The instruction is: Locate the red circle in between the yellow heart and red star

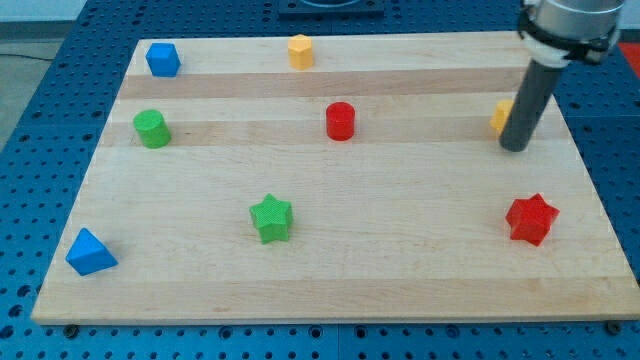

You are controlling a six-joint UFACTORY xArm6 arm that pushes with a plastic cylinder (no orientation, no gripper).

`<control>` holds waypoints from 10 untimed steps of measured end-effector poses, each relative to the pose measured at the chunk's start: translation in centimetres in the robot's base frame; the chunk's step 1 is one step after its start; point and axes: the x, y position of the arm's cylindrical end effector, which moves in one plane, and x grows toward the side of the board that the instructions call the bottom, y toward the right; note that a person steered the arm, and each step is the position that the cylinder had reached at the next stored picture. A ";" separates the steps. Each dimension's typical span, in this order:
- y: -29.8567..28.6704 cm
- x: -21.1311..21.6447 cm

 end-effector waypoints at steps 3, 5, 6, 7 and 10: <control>1.3 -13.4; -4.0 -14.3; -7.0 -8.3; -17.7 -8.8; -28.2 -3.9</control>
